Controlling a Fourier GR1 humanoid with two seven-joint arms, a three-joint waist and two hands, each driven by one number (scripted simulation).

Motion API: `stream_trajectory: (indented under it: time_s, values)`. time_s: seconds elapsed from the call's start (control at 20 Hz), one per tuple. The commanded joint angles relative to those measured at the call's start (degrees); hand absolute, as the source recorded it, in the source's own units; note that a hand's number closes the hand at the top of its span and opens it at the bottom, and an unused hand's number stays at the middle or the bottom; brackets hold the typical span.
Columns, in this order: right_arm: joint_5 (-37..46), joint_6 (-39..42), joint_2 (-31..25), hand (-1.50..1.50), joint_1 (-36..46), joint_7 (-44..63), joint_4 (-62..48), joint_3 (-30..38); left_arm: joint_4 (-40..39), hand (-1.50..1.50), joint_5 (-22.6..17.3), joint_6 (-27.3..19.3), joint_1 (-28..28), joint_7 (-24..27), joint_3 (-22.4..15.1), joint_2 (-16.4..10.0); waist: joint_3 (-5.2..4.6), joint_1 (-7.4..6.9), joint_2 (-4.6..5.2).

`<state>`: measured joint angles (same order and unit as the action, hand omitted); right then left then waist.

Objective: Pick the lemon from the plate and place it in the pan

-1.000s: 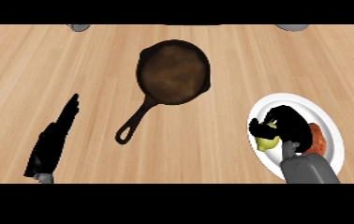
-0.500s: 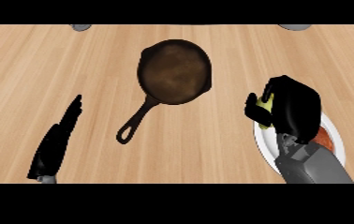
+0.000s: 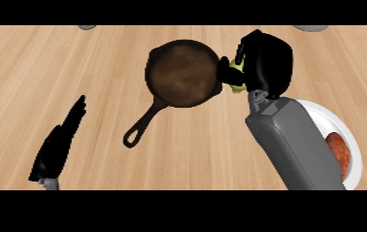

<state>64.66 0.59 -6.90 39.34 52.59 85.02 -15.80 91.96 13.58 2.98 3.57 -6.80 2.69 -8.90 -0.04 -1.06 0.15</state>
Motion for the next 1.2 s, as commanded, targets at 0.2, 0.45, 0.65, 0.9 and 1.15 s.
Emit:
stream_trajectory:
  time_s: [0.2, 0.45, 0.65, 0.9, 1.15]
  values:
    - [-5.90, -13.53, 6.48, 1.50, 12.21, -9.47, -26.21, 9.42, 0.79, 0.00, 0.47, 0.21, -0.43, -0.86, -0.85, 0.61, 0.07, -0.90, 0.39]
    - [-11.54, -21.77, 6.85, 1.50, 19.88, -12.01, -43.36, 9.39, 1.47, 0.00, 1.21, 0.74, -2.50, -2.46, -2.81, 1.36, 0.07, -3.18, 1.12]
    - [-14.46, -23.62, 6.88, 1.50, 22.53, -14.52, -54.07, 8.63, 2.12, 0.00, 0.54, 1.38, -2.91, -2.22, -1.90, 0.46, 0.06, -3.98, 1.30]
    - [-19.62, -19.53, 6.89, 1.50, 23.77, -21.68, -61.29, 11.41, 0.58, 0.00, 0.33, 2.22, -3.65, -1.42, -2.73, 0.86, 0.11, -5.72, 2.12]
    - [-33.62, -22.73, 6.90, -1.50, 22.91, -21.12, -61.76, 20.29, -0.64, 0.00, 1.88, 1.59, -4.87, -1.12, -4.39, 1.84, 0.20, -7.00, 2.46]
